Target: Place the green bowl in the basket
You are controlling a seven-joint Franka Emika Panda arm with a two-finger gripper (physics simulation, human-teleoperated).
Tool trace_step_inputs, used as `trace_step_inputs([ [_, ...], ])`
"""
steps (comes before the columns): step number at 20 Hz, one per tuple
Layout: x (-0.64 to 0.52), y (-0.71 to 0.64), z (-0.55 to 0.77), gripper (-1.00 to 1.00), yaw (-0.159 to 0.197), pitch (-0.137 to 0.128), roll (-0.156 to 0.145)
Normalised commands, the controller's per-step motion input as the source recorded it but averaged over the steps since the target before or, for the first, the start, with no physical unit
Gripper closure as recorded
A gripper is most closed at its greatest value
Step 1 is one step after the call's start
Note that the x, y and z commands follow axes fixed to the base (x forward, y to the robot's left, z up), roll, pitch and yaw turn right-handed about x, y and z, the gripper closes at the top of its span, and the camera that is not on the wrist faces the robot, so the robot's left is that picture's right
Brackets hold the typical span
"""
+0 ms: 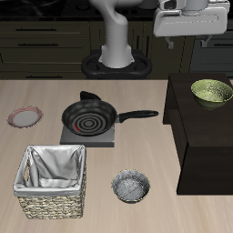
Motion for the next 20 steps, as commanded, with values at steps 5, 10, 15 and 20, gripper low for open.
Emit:
trace_step_inputs([
  [5, 0.22, 0.07, 0.06, -1.00, -0.008, -0.013, -0.027],
  [10, 0.25, 0.10, 0.00, -1.00, -0.006, 0.015, -0.032],
  [15, 0.10, 0.07, 0.03, -1.00, -0.013, 0.002, -0.017],
  [20, 0.15, 0.09, 0.05, -1.00, 0.007, -0.026, -0.016],
])
